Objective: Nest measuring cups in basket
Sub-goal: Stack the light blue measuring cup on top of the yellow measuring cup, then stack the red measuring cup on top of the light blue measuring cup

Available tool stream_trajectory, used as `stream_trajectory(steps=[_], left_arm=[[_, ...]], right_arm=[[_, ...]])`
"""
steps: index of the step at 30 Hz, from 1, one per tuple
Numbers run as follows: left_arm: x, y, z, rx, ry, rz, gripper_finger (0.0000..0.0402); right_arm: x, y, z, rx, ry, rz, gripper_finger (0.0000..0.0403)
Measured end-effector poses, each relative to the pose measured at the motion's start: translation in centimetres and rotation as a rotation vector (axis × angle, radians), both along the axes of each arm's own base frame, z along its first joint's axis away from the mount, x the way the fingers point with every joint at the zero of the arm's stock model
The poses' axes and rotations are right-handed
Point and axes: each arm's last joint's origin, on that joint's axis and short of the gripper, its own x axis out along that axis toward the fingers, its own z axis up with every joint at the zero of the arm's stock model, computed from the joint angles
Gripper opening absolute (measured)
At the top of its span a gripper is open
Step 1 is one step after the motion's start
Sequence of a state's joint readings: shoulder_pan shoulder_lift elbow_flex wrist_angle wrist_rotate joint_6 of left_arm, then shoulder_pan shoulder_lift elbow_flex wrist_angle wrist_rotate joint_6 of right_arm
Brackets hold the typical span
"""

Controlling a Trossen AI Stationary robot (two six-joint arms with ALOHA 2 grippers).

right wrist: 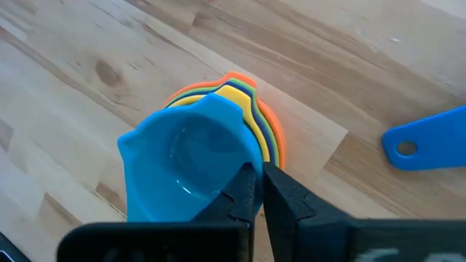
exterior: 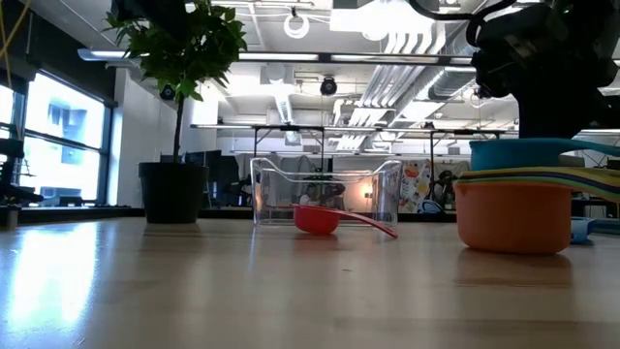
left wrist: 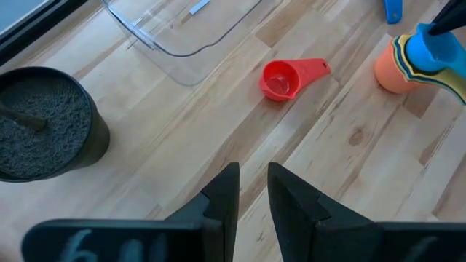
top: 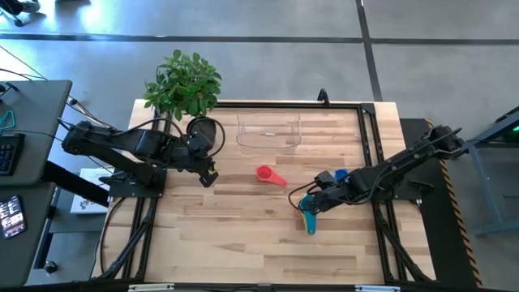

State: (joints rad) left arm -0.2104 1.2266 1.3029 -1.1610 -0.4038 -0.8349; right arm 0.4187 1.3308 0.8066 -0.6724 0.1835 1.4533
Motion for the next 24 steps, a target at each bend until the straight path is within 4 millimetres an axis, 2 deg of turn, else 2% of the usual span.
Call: stream_trajectory(steps=[14, 19, 24], left_arm=[[0.0, 0.0, 0.0, 0.013, 0.008, -0.020, 0.0062], [0.0, 0.0, 0.0, 0.013, 0.006, -0.020, 0.0062], [0.1, 0.0, 0.0, 0.011, 0.000, -0.019, 0.0062]], right_arm=[[-0.1, -0.1, 0.3, -0.012, -0.018, 0.027, 0.0070], [-0.4, -0.3, 1.6, -0.021, -0.078, 0.047, 0.0071], [-0.3, -0.5, 3.7, -0.125, -0.181, 0.107, 0.0071]])
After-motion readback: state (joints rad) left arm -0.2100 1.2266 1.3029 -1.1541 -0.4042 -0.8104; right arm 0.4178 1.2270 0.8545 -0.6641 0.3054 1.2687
